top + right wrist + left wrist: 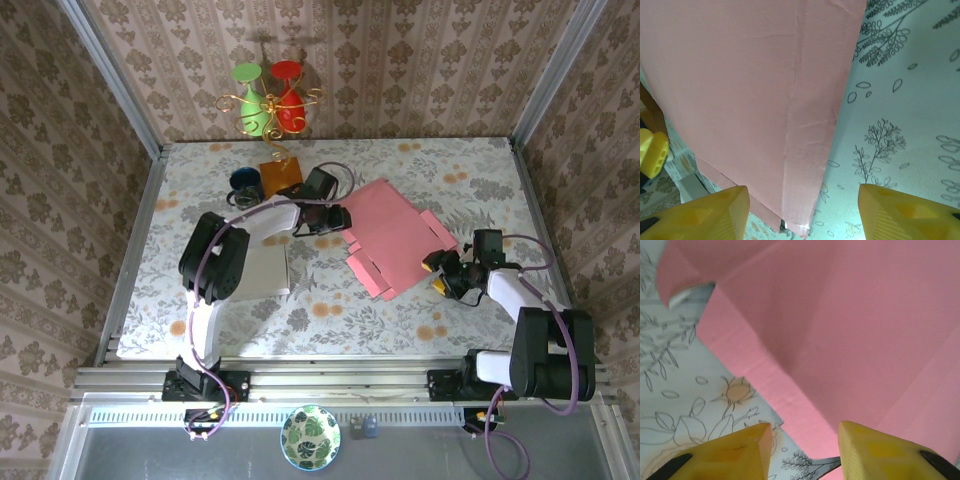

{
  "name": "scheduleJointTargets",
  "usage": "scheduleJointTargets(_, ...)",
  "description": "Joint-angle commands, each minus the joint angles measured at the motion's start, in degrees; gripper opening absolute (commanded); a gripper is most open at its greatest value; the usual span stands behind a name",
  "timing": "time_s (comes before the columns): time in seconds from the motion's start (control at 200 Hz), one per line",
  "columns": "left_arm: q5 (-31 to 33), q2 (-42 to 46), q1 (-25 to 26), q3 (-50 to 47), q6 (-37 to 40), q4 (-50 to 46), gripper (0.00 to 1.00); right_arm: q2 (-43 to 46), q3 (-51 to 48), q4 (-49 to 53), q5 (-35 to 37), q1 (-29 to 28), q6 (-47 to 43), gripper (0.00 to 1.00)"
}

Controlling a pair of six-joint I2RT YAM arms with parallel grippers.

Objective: Fold the paper box

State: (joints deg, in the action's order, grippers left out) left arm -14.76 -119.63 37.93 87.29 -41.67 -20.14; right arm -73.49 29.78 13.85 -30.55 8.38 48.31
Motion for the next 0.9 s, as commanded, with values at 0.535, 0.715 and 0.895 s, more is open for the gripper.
scheduleJointTargets(0.535, -0.86, -0.93, 0.36, 2.97, 1.32, -1.04, 0.39, -8.65, -1.59, -13.84, -3.64, 0.23, -0.97, 0.59)
scheduleJointTargets(0.715, -1.35, -1.13, 0.55, 2.44, 1.24, -0.64, 0.39, -9.38, -1.26, -13.50, -3.12, 0.23, -1.10, 0.58)
scheduleJointTargets(0.895, -1.72, -1.96, 0.83, 2.62, 1.55, -0.82, 0.38, -9.33, -3.12, -18.31, -4.18, 0.23, 0.32, 0.58)
